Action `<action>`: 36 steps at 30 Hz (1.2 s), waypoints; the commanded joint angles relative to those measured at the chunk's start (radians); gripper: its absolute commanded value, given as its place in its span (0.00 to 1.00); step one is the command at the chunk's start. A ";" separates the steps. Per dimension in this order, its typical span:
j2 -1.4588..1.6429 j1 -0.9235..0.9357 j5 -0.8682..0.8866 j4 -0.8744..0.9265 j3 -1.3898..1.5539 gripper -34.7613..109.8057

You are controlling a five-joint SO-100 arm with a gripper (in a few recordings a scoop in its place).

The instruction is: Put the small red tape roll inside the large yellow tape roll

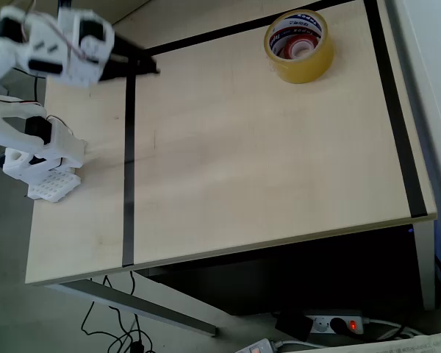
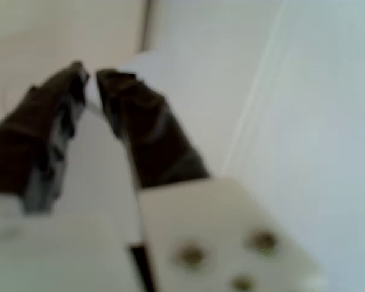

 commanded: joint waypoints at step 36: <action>1.149 -0.071 0.275 0.112 1.236 0.24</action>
